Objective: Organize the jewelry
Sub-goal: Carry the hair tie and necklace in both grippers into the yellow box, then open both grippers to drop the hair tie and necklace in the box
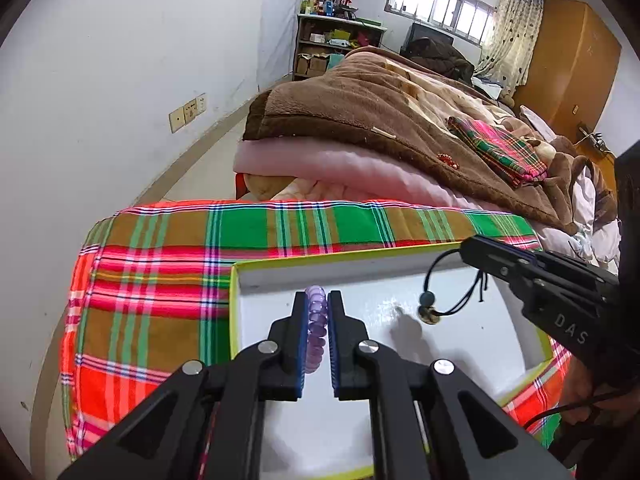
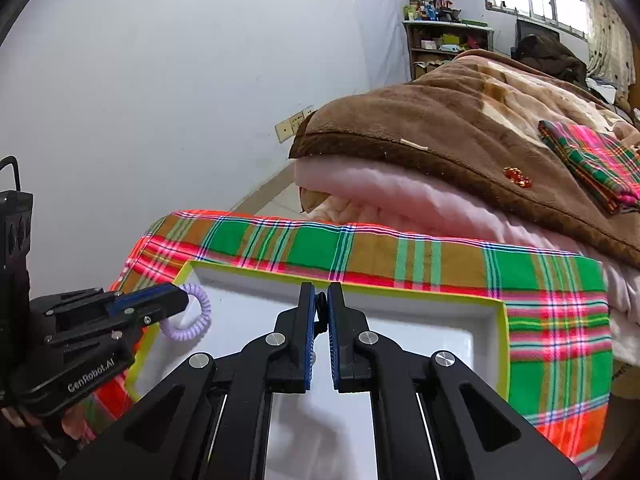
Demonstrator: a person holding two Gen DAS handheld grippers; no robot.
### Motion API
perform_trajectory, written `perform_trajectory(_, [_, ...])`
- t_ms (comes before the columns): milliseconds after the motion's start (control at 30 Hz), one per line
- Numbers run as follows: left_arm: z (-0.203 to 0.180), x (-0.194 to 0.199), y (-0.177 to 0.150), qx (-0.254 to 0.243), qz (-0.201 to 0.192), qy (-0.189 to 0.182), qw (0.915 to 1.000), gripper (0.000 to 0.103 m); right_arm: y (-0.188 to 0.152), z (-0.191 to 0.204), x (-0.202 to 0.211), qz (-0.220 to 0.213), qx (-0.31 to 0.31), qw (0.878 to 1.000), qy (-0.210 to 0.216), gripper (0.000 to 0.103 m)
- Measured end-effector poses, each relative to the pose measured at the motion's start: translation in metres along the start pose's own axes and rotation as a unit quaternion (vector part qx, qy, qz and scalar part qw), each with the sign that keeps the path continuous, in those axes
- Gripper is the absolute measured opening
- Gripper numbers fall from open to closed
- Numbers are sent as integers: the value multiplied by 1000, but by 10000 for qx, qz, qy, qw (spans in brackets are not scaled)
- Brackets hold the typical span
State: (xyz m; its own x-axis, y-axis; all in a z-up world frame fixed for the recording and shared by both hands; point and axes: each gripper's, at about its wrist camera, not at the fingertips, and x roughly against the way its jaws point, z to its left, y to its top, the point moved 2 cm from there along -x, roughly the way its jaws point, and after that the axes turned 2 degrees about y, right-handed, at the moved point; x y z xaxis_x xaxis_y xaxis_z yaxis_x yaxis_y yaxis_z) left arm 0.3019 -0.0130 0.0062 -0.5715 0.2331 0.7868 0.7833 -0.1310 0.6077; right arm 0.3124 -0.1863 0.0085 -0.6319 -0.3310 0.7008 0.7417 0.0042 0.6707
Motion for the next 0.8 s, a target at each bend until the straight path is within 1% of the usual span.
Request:
perform_trajectory(100, [-3, -8, -1, -87, 43, 67, 9999, 10, -1, -4, -12, 112, -1, 9999, -23, 6])
perform_trajectory(267, [-10, -17, -4, -181, 134, 16, 9997, 10, -9, -19, -25, 298, 15, 9992, -283, 6])
perform_trajectory(367, [-15, -24, -6, -263, 242, 46, 9994, 10, -12, -27, -29, 389, 6, 9983, -434, 6])
perform_trajectory(533, [-20, -32, -9, -308, 356, 32, 9989, 11, -15, -30, -32, 409, 149, 9967, -684, 6])
perform_trajectory(633, [-21, -34, -11, -370, 373, 159, 9985, 12, -15, -30, -35, 435, 233, 9960, -739, 6])
perform_trajectory(733, [-21, -36, -13, -339, 424, 143, 9984, 18, -16, -30, -37, 446, 256, 9957, -777, 6])
perform_trajectory(800, [-19, -37, -13, -313, 442, 163, 9984, 26, -17, -30, -37, 460, 280, 9954, -791, 6])
